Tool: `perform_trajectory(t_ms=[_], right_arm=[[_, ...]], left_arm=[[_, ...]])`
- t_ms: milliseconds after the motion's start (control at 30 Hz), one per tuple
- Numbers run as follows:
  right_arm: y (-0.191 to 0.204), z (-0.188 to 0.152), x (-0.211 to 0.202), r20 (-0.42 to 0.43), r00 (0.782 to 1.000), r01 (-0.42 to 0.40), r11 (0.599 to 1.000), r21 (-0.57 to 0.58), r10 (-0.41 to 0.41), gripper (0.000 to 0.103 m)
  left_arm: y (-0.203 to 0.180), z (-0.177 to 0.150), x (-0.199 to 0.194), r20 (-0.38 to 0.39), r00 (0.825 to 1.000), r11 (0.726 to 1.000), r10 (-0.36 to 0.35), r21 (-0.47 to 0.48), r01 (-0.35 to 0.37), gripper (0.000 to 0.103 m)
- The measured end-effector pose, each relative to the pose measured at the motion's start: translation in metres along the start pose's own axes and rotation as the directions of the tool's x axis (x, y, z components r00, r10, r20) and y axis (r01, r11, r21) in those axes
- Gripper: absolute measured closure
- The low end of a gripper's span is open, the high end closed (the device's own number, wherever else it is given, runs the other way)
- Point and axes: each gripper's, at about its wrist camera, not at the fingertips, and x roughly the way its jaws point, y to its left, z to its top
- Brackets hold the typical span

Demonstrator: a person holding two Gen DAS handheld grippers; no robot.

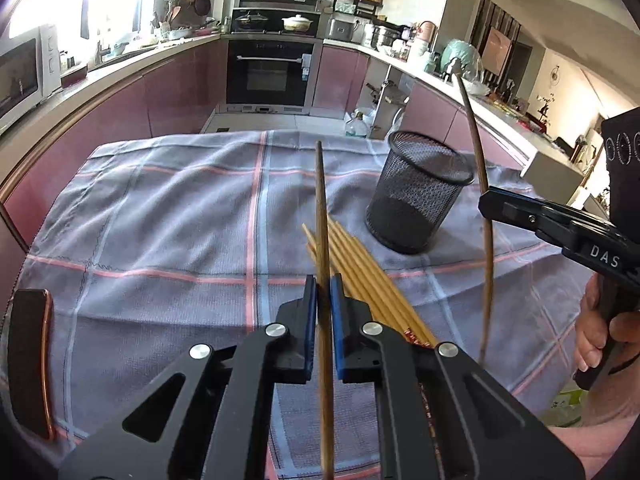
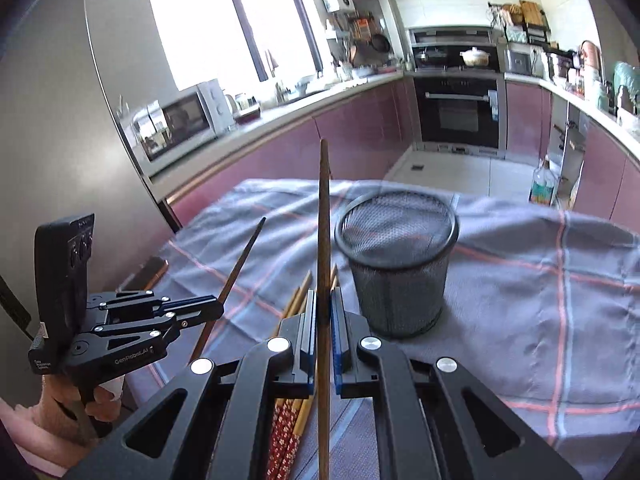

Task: Organize utensils
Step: 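Lift both chopsticks upright and lower them into the black mesh cup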

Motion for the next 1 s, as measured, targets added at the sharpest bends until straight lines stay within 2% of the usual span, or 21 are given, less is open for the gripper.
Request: perform_trajectory(t_ms=[167,467,633,833,933,1000], right_arm=[[0.0,0.021,-0.026,0.103,0.995,-0.007,1.0,-0.015,0.008,0.098],[-0.008,0.058,-0.057,0.226,0.974,0.021,0.999,-0.048,-0.01,0.098],[-0.012,0.074,-0.065,0.272,0.962,0.038,0.998,-0.052,-0.023,0.098],[-0.025,0.089,-0.062,0.301,0.953,0.065,0.997,-0.042,-0.049,0.098],[-0.032,0.093,-0.055,0.293,0.954,0.074,0.997,-0.031,-0.061,0.098],[-0.036,0.092,-0.045,0.274,0.959,0.079,0.997,-0.023,-0.07,0.098]], left_arm=[[-0.009,0.027,-0.036,0.104,0.99,0.995,-0.094,0.026,0.092,0.095],[-0.025,0.086,-0.083,0.267,0.948,0.984,-0.175,0.047,0.169,0.095],[-0.035,0.12,-0.095,0.317,0.928,0.98,-0.197,0.042,0.194,0.095],[-0.052,0.151,-0.098,0.346,0.914,0.977,-0.212,0.053,0.207,0.095],[-0.061,0.162,-0.093,0.347,0.911,0.975,-0.222,0.063,0.214,0.095],[-0.069,0.167,-0.087,0.338,0.918,0.979,-0.206,0.071,0.193,0.095]])
